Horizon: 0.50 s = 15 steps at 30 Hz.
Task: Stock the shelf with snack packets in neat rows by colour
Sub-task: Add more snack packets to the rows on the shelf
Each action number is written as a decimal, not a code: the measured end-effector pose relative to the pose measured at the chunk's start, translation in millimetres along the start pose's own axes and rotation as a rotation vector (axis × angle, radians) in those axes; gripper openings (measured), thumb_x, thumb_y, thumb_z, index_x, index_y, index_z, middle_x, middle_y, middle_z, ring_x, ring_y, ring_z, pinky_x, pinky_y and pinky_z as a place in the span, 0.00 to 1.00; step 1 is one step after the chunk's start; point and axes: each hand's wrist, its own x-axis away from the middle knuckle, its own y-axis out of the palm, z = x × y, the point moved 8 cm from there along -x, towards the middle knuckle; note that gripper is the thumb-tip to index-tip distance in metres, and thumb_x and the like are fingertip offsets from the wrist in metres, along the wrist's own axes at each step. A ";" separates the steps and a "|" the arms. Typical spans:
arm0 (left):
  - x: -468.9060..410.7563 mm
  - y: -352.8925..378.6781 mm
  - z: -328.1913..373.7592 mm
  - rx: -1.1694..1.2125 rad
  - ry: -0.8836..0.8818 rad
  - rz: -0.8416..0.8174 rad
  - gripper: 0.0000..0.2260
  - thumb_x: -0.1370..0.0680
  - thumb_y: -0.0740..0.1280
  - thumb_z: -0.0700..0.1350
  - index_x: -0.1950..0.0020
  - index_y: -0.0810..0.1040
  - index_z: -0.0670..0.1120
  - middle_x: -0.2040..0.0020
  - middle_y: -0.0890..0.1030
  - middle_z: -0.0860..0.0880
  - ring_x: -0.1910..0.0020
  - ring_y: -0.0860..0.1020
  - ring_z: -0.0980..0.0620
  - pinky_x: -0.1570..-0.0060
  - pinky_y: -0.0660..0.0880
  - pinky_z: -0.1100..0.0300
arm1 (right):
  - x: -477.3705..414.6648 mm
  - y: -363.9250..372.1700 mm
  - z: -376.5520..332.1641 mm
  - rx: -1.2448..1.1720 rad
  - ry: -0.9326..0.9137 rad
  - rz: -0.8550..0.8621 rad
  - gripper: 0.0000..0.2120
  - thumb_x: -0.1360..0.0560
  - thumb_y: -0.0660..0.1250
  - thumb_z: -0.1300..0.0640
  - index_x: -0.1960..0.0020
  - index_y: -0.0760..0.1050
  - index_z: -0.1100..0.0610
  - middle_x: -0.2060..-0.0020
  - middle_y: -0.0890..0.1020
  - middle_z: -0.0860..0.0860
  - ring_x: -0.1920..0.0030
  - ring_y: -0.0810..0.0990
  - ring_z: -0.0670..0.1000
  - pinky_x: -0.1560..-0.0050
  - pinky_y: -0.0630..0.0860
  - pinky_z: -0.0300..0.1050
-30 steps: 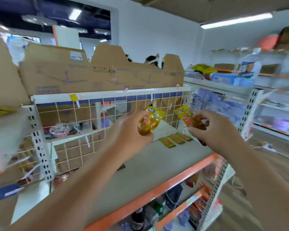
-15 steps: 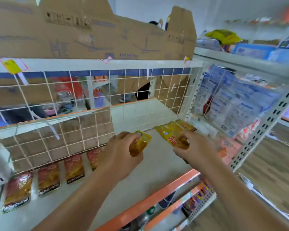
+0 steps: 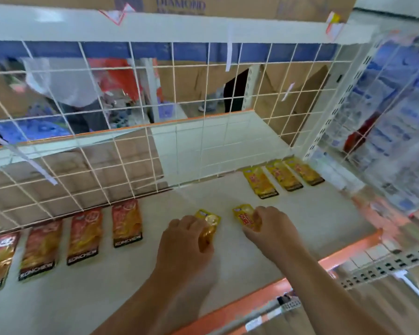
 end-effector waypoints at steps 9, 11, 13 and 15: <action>-23.5 20.2 21.3 -0.096 -0.154 0.199 0.20 0.26 0.63 0.60 0.42 0.85 0.52 0.46 0.82 0.50 0.54 0.79 0.44 0.55 0.80 0.49 | -10.4 32.1 1.9 0.247 -0.470 0.047 0.21 0.30 0.64 0.50 0.39 0.81 0.52 0.41 0.81 0.48 0.56 0.79 0.56 0.62 0.80 0.52; -29.9 23.2 25.7 -0.114 -0.173 0.204 0.20 0.27 0.63 0.59 0.42 0.84 0.52 0.46 0.82 0.49 0.54 0.79 0.43 0.55 0.80 0.49 | -24.2 33.7 -0.8 0.273 -0.487 0.044 0.20 0.32 0.68 0.50 0.41 0.82 0.53 0.42 0.82 0.50 0.57 0.81 0.55 0.63 0.79 0.52; -34.1 24.5 28.8 -0.129 -0.204 0.207 0.20 0.27 0.62 0.58 0.40 0.84 0.53 0.44 0.81 0.50 0.52 0.79 0.44 0.53 0.79 0.49 | -40.4 33.1 -5.6 0.271 -0.472 0.019 0.21 0.30 0.71 0.51 0.38 0.81 0.54 0.40 0.81 0.51 0.51 0.81 0.56 0.57 0.79 0.53; -34.7 24.7 29.9 -0.145 -0.226 0.218 0.21 0.27 0.62 0.58 0.39 0.83 0.54 0.41 0.81 0.51 0.49 0.79 0.45 0.51 0.78 0.50 | -54.4 32.4 -12.1 0.247 -0.462 -0.007 0.23 0.24 0.66 0.51 0.30 0.74 0.55 0.32 0.76 0.51 0.40 0.78 0.57 0.45 0.76 0.56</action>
